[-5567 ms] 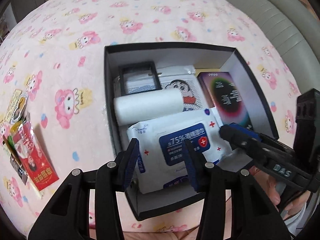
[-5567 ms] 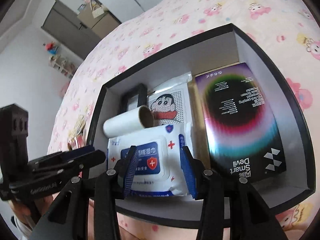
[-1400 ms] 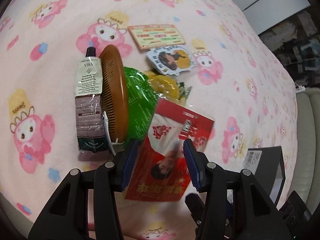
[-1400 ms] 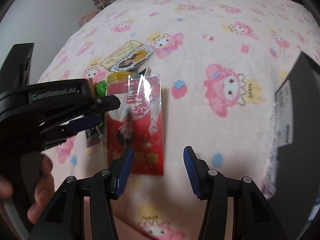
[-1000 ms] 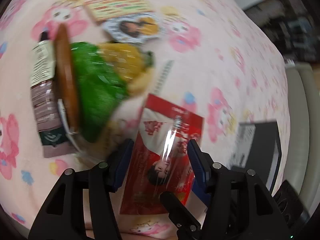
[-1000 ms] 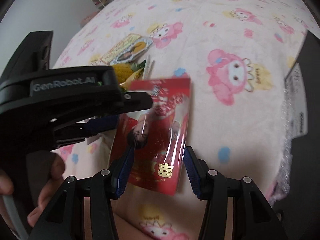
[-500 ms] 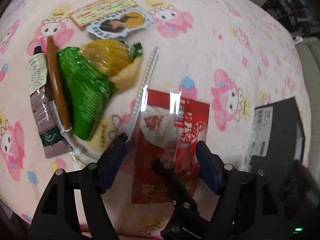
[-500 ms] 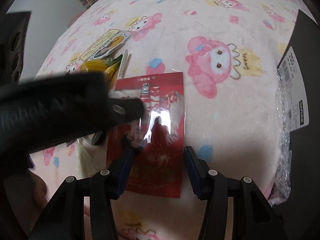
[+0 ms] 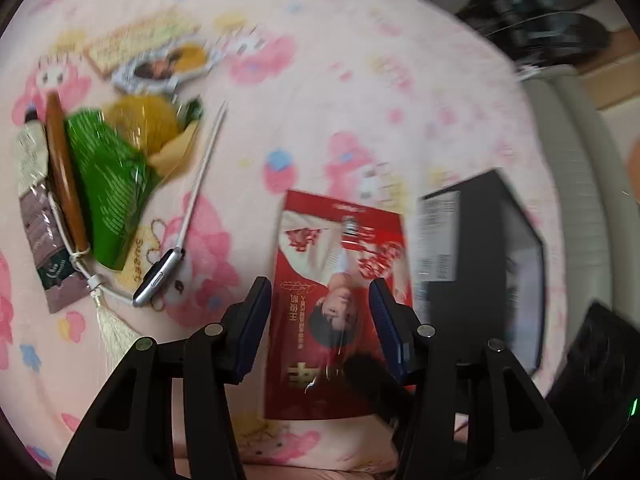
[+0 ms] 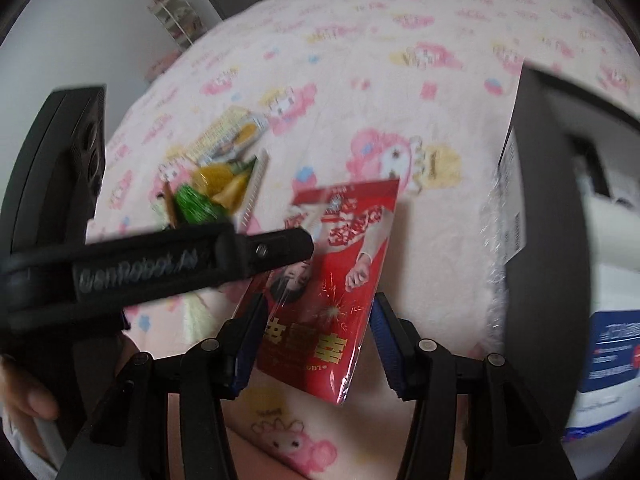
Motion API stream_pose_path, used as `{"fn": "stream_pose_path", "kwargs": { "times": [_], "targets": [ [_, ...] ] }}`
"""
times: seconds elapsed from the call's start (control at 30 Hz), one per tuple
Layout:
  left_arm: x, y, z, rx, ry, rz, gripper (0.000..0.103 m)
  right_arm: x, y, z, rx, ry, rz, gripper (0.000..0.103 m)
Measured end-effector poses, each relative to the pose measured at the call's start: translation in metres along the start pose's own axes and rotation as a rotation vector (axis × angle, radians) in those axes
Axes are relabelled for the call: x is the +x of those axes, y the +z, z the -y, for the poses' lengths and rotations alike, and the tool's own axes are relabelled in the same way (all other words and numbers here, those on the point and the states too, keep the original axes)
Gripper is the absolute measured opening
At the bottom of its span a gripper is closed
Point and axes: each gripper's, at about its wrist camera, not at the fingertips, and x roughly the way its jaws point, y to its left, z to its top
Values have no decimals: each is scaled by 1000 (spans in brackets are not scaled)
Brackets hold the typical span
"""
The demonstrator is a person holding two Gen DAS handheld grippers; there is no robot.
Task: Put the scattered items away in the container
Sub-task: 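Lift the red packet with both grippers and carry it toward the box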
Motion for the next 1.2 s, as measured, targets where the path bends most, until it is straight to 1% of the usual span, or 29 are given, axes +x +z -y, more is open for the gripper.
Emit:
{"fn": "stream_pose_path", "kwargs": {
  "times": [0.1,0.17,0.2,0.27,0.33,0.37,0.4,0.47,0.53,0.6,0.7,0.8,0.83,0.87,0.93,0.97,1.03,1.07,1.1,1.13,1.2],
  "targets": [
    [-21,-13,5,24,-83,55,51,-25,2,-5,-35,-15,49,49],
    [-27,-18,9,41,-116,70,51,-36,1,-4,-46,-11,61,49],
    [-27,-17,14,55,-126,73,50,-40,0,-3,-47,5,60,49],
    [-29,-17,21,79,-171,72,41,-48,-2,0,-48,39,58,48],
    [-37,-18,28,111,-231,62,39,-56,-3,2,-51,70,62,44],
    [-38,-19,36,139,-229,66,39,-60,-4,3,-54,83,68,44],
    [-36,-21,47,176,-212,69,39,-64,-5,3,-57,95,74,44],
    [-27,-22,63,217,-202,54,33,-72,-7,5,-63,121,86,44],
    [-23,-28,76,241,-193,42,28,-75,-9,7,-82,107,96,43],
    [-17,-33,86,261,-173,39,28,-78,-12,17,-69,115,96,44],
    [-6,-36,86,255,-141,42,30,-82,-18,36,-41,110,101,44],
    [5,-34,73,209,-96,26,29,-80,-26,52,-12,105,93,43],
    [7,-34,67,189,-79,21,29,-80,-28,54,-7,106,92,41],
    [10,-33,61,171,-49,16,29,-79,-29,54,-7,114,87,41],
    [19,-32,50,138,38,-5,29,-78,-32,51,-15,120,74,41],
    [26,-32,41,104,86,-37,29,-77,-36,44,-43,119,71,41],
    [42,-33,22,12,143,-122,29,-74,-46,34,-85,132,45,41],
    [49,-34,12,-34,164,-161,29,-68,-53,31,-94,138,18,41],
    [52,-36,5,-72,165,-186,29,-62,-60,28,-101,144,-9,41],
    [52,-38,1,-88,159,-193,32,-55,-65,29,-98,140,-34,41],
    [50,-43,2,-85,159,-188,39,-37,-78,35,-67,121,-98,41]
  ]
}}
